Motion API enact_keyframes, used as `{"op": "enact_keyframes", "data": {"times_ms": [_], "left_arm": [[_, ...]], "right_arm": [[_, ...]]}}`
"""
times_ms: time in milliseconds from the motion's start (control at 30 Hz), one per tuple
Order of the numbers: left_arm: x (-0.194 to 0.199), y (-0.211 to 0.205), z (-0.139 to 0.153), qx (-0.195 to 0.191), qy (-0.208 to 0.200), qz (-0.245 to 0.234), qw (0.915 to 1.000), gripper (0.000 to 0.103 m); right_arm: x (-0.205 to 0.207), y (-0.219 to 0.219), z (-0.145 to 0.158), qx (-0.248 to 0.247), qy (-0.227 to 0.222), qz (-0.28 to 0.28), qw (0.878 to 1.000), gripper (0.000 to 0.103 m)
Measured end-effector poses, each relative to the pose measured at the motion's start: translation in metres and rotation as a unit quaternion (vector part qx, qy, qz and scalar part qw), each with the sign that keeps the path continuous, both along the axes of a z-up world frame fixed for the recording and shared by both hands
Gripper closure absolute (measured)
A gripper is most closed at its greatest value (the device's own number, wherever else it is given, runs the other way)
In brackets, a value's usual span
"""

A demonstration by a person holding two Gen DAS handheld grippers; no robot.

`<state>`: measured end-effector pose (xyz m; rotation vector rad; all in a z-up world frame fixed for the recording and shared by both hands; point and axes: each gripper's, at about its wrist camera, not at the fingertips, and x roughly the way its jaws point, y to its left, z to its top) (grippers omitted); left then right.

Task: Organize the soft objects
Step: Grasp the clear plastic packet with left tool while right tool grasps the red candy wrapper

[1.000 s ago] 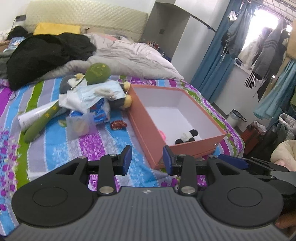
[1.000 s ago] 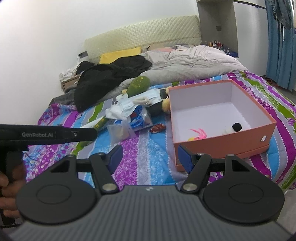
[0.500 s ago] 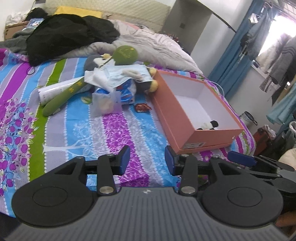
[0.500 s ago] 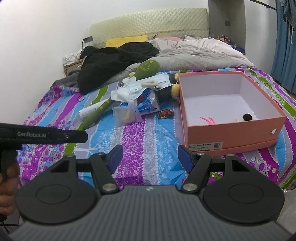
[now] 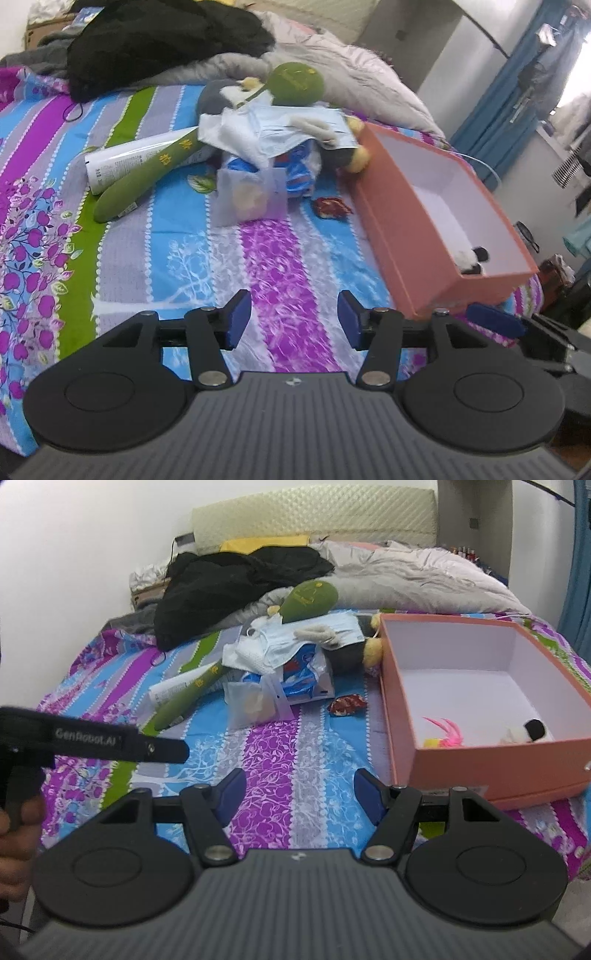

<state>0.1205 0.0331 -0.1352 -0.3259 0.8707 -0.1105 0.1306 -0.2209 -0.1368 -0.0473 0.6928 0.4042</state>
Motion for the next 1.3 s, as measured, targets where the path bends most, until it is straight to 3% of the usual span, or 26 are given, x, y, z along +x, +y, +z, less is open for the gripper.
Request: {"op": "enact_keyframes", "data": {"times_ms": [200,367,633,867,933,1000,1067,1133,1167,1200,1300], "left_arm": [[0.052,0.015,-0.029,0.011,0.006,0.017,0.9998,0.043],[0.104,0.032,-0.063,0.014,0.012,0.035,0.9992,0.027],[0.174,0.053,-0.106,-0.012,0.029,0.021,0.9993,0.026],[0.204,0.054,-0.124,-0.036,0.035,-0.003,0.9987,0.026],[0.205,0.051,-0.125,-0.035,0.017,-0.016,0.9991,0.026],[0.207,0.048,-0.128,-0.035,0.014,-0.019,0.9991,0.03],[0.207,0.047,-0.13,-0.048,0.001,-0.024,0.9986,0.04],[0.205,0.045,-0.132,-0.057,-0.008,-0.025,0.998,0.058],[0.204,0.045,-0.132,-0.059,-0.01,-0.027,0.9979,0.072],[0.201,0.045,-0.13,-0.057,-0.015,-0.028,0.9979,0.074],[0.189,0.038,-0.123,-0.03,-0.029,-0.028,0.9987,0.084]], "right_arm": [[0.045,0.022,-0.019,-0.023,-0.012,0.008,1.0,0.042],[0.1,0.043,-0.042,-0.043,-0.022,-0.012,0.999,0.042],[0.183,0.075,-0.085,-0.104,-0.004,-0.032,0.994,0.039],[0.221,0.082,-0.107,-0.149,0.006,-0.044,0.988,0.033],[0.227,0.086,-0.114,-0.16,0.007,-0.035,0.986,0.033],[0.232,0.089,-0.125,-0.179,0.013,-0.033,0.983,0.034],[0.232,0.09,-0.131,-0.181,0.012,-0.036,0.983,0.034],[0.23,0.088,-0.132,-0.177,0.004,-0.037,0.983,0.034],[0.228,0.086,-0.132,-0.172,0.002,-0.043,0.984,0.04],[0.227,0.083,-0.131,-0.168,-0.001,-0.051,0.984,0.052],[0.223,0.073,-0.122,-0.148,0.0,-0.054,0.988,0.058]]}}
